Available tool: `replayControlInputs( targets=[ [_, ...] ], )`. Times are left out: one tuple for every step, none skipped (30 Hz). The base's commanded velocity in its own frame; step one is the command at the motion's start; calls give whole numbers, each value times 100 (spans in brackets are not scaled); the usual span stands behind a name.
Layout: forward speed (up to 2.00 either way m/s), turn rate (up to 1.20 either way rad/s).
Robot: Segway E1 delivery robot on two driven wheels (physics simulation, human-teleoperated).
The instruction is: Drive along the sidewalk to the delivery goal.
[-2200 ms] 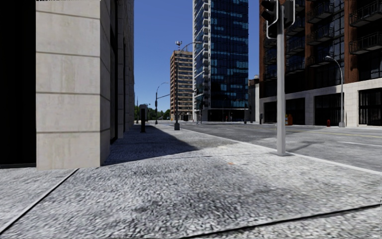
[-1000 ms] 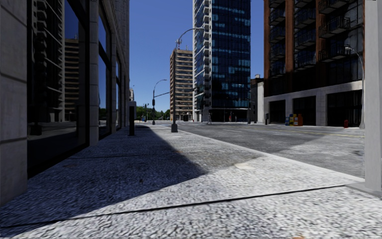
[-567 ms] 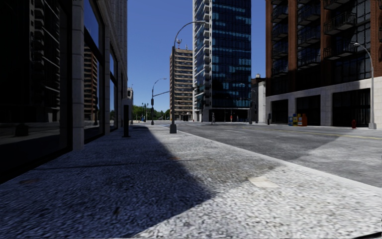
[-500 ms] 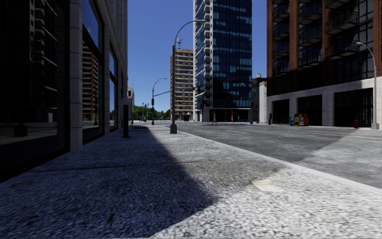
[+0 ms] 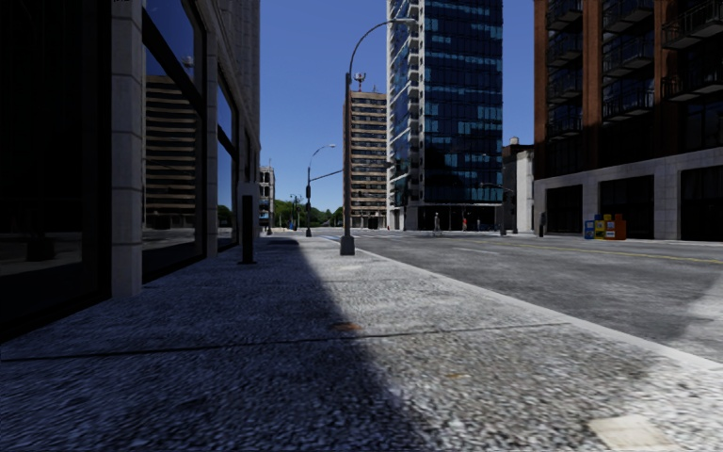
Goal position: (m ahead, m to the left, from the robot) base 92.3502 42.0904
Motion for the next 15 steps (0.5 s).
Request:
replayControlInputs(
  targets=[
    [190,0],
    [190,0],
    [190,0],
    [190,0],
    [190,0],
    [190,0],
    [190,0],
    [190,0],
    [190,0],
    [190,0],
    [190,1],
    [190,2],
    [190,2],
    [190,2],
    [190,3]
  ],
)
